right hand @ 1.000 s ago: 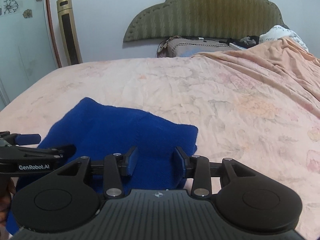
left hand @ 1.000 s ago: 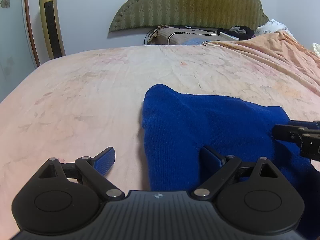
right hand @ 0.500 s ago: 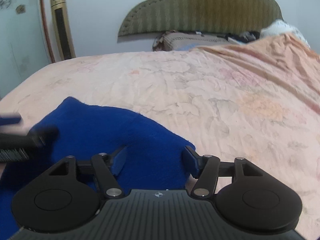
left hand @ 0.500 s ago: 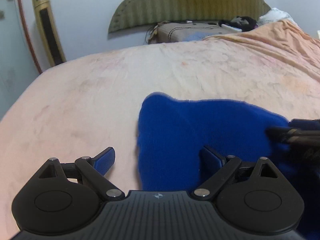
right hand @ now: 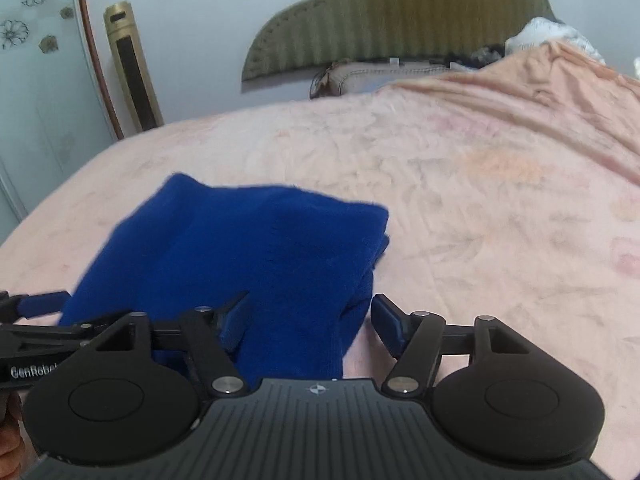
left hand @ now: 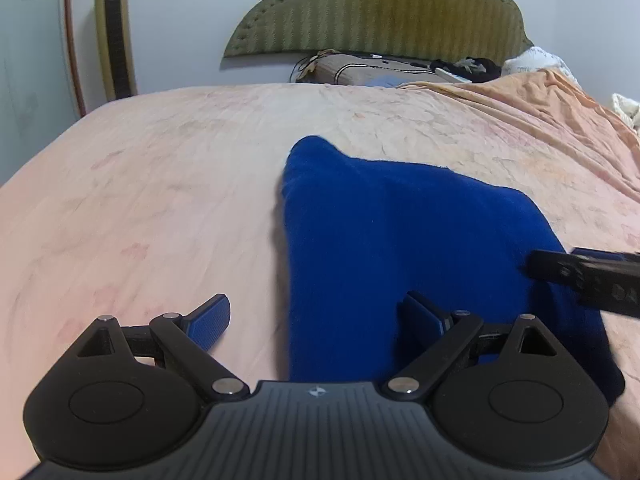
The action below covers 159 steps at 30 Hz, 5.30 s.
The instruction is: Fold small clothes
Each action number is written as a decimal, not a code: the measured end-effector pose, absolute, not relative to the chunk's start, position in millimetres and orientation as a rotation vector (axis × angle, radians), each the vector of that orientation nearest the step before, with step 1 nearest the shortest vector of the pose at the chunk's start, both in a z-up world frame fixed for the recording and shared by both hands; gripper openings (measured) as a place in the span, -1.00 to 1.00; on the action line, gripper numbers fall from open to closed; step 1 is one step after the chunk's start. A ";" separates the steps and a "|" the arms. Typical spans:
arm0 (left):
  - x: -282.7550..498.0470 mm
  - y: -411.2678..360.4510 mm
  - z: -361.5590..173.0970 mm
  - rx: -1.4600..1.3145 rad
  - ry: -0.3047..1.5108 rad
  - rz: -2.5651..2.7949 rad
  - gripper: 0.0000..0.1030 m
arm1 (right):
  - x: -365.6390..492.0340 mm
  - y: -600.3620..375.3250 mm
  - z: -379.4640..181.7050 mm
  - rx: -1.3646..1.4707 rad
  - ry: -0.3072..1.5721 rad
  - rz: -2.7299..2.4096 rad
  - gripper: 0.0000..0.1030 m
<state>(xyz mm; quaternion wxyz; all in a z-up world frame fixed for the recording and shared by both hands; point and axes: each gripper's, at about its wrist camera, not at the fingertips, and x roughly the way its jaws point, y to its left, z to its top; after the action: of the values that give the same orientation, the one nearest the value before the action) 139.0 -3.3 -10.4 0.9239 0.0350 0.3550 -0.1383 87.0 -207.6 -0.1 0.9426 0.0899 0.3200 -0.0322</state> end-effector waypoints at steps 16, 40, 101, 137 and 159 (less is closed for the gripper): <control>92.1 2.1 -14.3 0.133 0.724 -0.270 0.83 | 28.8 -173.6 -16.8 0.072 0.702 -0.061 0.43; 51.3 29.4 -19.4 0.048 0.750 -0.256 0.83 | -12.4 -155.9 -21.7 0.067 0.732 -0.107 0.99; 19.8 23.7 -35.1 0.101 0.684 -0.196 1.00 | -38.2 -146.7 -32.0 0.061 0.696 -0.156 1.00; 17.8 21.0 -8.3 0.209 0.770 -0.140 1.00 | -52.5 -145.6 -5.9 0.090 0.720 -0.158 0.99; 11.8 25.4 -0.2 0.219 0.779 -0.116 1.00 | -62.1 -140.6 1.3 0.082 0.711 -0.154 0.99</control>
<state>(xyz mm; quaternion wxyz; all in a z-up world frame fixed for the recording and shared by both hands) 11.8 25.4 -0.2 0.9177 0.1064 0.3786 -0.0564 -62.1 -140.6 1.3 0.9338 0.0399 0.3476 -0.0753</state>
